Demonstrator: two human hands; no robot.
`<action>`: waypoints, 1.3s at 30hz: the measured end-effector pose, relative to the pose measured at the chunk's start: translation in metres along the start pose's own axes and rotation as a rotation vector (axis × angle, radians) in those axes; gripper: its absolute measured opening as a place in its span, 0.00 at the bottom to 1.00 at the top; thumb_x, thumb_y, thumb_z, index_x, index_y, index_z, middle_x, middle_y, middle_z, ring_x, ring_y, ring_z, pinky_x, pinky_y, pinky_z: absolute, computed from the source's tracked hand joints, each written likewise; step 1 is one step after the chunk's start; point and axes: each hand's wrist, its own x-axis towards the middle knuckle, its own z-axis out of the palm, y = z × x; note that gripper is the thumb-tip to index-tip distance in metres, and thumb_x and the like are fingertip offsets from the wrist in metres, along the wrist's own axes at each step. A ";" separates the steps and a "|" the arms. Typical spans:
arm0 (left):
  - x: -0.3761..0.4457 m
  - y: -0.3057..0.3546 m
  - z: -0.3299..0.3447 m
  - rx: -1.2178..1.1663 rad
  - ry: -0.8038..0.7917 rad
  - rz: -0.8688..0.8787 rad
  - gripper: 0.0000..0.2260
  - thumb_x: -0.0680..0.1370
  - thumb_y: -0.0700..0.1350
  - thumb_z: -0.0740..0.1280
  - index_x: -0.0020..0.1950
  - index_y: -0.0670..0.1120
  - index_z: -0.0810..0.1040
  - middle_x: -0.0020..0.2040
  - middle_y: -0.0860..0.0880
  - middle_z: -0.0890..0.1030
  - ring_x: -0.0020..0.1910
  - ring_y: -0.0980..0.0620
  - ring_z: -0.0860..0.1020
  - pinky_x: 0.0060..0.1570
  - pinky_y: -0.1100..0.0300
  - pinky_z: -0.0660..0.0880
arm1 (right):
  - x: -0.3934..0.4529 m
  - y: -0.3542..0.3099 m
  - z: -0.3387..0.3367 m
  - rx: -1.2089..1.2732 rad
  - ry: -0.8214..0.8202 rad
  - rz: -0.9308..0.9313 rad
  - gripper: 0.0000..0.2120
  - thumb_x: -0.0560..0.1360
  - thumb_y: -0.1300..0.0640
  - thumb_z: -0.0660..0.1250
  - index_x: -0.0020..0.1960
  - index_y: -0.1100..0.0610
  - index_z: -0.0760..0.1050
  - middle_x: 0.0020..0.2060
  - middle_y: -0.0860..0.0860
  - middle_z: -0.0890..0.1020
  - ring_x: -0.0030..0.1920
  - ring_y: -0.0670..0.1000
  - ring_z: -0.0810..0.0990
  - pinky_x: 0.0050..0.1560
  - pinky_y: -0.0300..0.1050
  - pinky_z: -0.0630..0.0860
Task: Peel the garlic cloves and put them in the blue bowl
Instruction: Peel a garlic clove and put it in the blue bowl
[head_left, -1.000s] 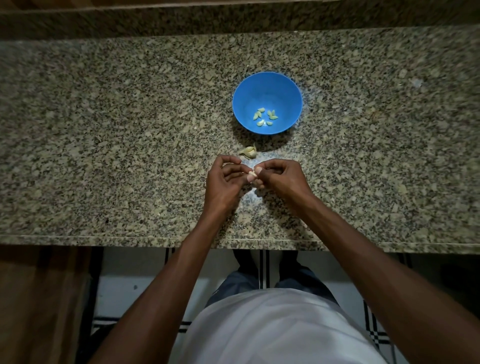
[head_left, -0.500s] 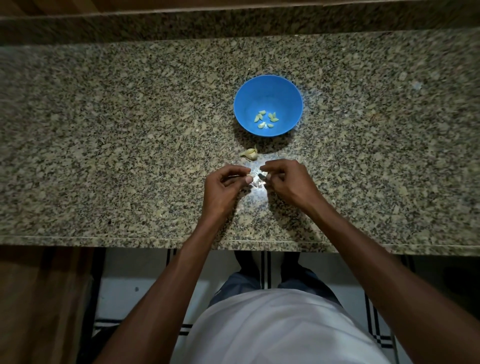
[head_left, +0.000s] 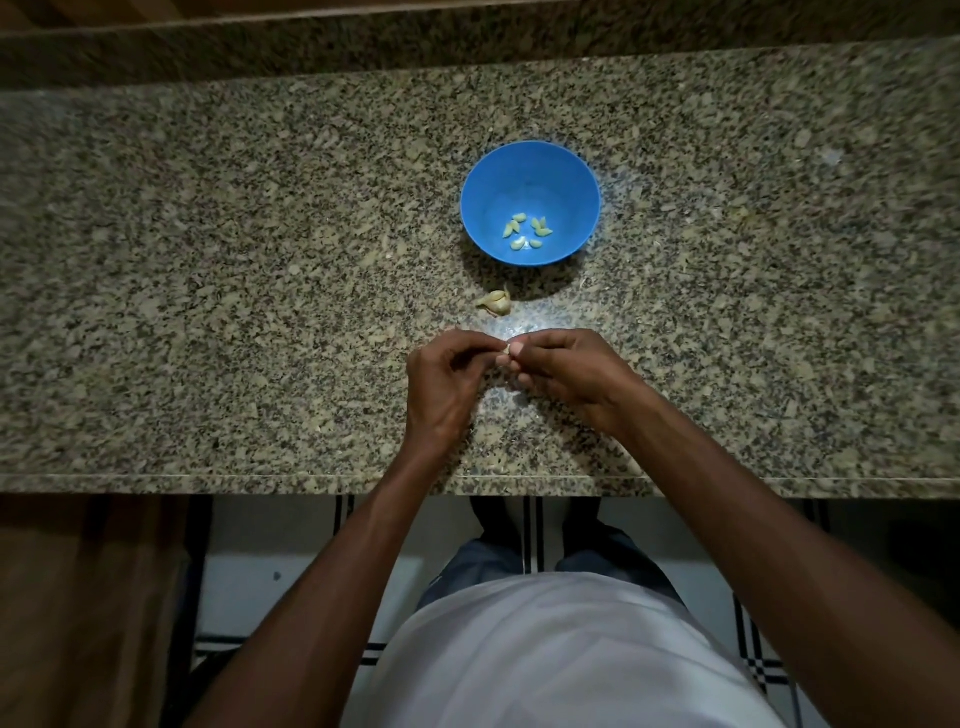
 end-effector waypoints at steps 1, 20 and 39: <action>0.001 -0.001 -0.002 0.025 -0.011 -0.002 0.04 0.75 0.36 0.77 0.48 0.43 0.88 0.44 0.52 0.87 0.45 0.54 0.85 0.46 0.57 0.83 | -0.001 -0.001 0.001 -0.055 -0.001 -0.040 0.07 0.79 0.64 0.74 0.55 0.66 0.84 0.47 0.59 0.89 0.48 0.52 0.87 0.50 0.43 0.83; 0.012 0.018 -0.002 -0.305 -0.084 -0.489 0.05 0.79 0.35 0.73 0.53 0.34 0.82 0.41 0.41 0.86 0.39 0.49 0.85 0.45 0.55 0.83 | 0.003 0.011 -0.001 -0.403 0.108 -0.435 0.04 0.79 0.60 0.73 0.53 0.56 0.87 0.44 0.49 0.89 0.48 0.51 0.88 0.54 0.57 0.85; 0.011 0.010 -0.010 -0.238 -0.104 -0.399 0.10 0.76 0.34 0.76 0.55 0.41 0.83 0.50 0.42 0.86 0.50 0.45 0.86 0.52 0.53 0.85 | -0.002 0.002 -0.019 -0.269 0.105 -0.262 0.06 0.79 0.66 0.73 0.55 0.62 0.85 0.44 0.61 0.88 0.49 0.65 0.87 0.55 0.62 0.85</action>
